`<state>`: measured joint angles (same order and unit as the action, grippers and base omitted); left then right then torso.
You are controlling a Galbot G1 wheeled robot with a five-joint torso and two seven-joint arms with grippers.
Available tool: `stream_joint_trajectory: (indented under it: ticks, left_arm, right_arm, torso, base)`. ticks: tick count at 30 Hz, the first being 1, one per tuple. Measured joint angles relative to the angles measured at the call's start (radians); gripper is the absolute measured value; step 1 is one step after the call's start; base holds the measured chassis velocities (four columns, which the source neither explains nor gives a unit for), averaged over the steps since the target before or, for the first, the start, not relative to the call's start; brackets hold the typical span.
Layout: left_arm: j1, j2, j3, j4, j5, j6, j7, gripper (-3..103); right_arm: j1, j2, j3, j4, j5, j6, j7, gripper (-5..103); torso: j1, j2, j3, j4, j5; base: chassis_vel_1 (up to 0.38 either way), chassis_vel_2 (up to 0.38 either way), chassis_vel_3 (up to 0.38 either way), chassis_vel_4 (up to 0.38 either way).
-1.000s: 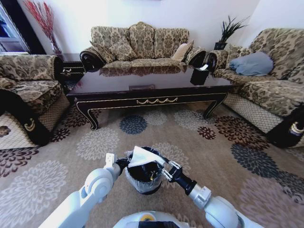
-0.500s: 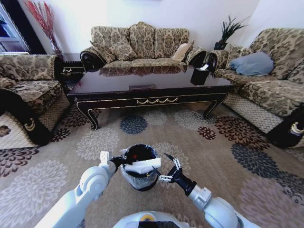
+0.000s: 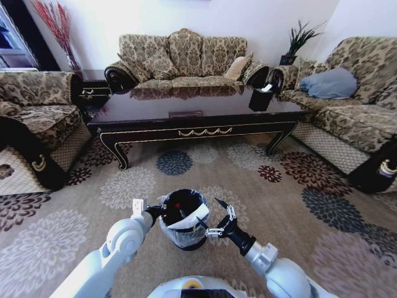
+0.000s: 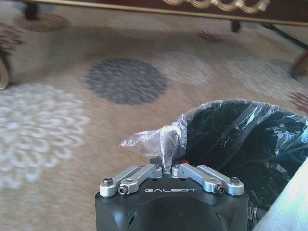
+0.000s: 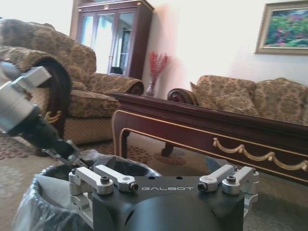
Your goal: Move to the front of the table and pick up the trash from the floor, then place it into the trash bin.
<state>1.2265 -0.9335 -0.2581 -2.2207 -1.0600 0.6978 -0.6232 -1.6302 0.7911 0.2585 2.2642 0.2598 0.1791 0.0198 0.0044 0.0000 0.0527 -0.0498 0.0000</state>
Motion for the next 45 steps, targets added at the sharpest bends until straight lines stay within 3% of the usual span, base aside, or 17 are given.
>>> stream_joint_trajectory:
  ticks: [8, 13, 16, 20, 25, 28, 30, 31, 37, 45]
  left_arm:
    - [0.037, 0.051, -0.162, 0.040, -0.045, -0.016, -0.018, 4]
    - [0.110, 0.053, -0.314, 0.074, -0.082, -0.018, 0.024, 4]
    - [0.201, 0.031, -0.464, 0.092, -0.087, -0.018, 0.073, 4]
    - [0.229, 0.020, -0.518, 0.103, -0.088, -0.019, 0.095, 4]
    - [0.244, 0.014, -0.551, 0.113, -0.097, -0.021, 0.107, 4]
    - [0.290, -0.003, -0.628, 0.130, -0.115, -0.024, 0.137, 4]
    - [0.362, -0.040, -0.716, 0.158, -0.083, -0.035, 0.180, 4]
    - [0.381, -0.049, -0.726, 0.174, -0.064, -0.044, 0.196, 4]
    - [0.400, -0.101, -0.707, 0.203, -0.036, -0.059, 0.218, 4]
    - [0.376, -0.092, -0.652, 0.183, -0.015, -0.061, 0.215, 4]
  right_arm:
    - [0.010, 0.081, 0.036, -0.078, 0.048, 0.047, 0.023, 100]
    - [0.062, 0.131, 0.025, -0.211, 0.062, 0.079, 0.009, 100]
    - [0.120, 0.175, 0.008, -0.362, 0.020, 0.089, -0.022, 100]
    - [0.135, 0.196, 0.001, -0.419, 0.015, 0.094, -0.033, 100]
    - [0.137, 0.213, -0.001, -0.450, 0.005, 0.099, -0.038, 100]
    - [0.166, 0.245, -0.016, -0.526, -0.023, 0.108, -0.044, 100]
    - [0.231, 0.289, -0.046, -0.655, -0.043, 0.110, -0.046, 100]
    - [0.258, 0.306, -0.055, -0.710, -0.049, 0.109, -0.046, 100]
    - [0.334, 0.364, -0.086, -0.853, -0.053, 0.120, -0.030, 100]
    - [0.412, 0.400, -0.145, -0.942, -0.090, 0.124, -0.040, 100]
  torso:
    - [0.000, 0.000, 0.000, -0.0001, 0.0000]
    - [0.000, 0.000, 0.000, -0.0003, -0.0002]
    - [0.000, 0.000, 0.000, 0.0002, 0.0000]
    - [0.000, 0.000, 0.000, 0.0007, 0.0000]
    - [0.000, 0.000, 0.000, -0.0005, -0.0003]
    - [0.000, 0.000, 0.000, -0.0009, 0.0000]
    - [0.000, 0.000, 0.000, 0.0007, -0.0005]
    - [0.000, 0.000, 0.000, -0.0003, 0.0006]
    - [0.000, 0.000, 0.000, -0.0001, 0.0001]
    - [0.000, 0.000, 0.000, -0.0001, 0.0000]
  base:
    - [0.000, 0.000, 0.000, 0.000]
    - [0.000, 0.000, 0.000, 0.000]
    - [0.000, 0.000, 0.000, 0.000]
    - [0.000, 0.000, 0.000, 0.000]
    - [0.000, 0.000, 0.000, 0.000]
    - [0.000, 0.000, 0.000, 0.000]
    - [0.000, 0.000, 0.000, 0.000]
    - [0.000, 0.000, 0.000, 0.000]
    - [0.000, 0.000, 0.000, 0.000]
    - [0.000, 0.000, 0.000, 0.000]
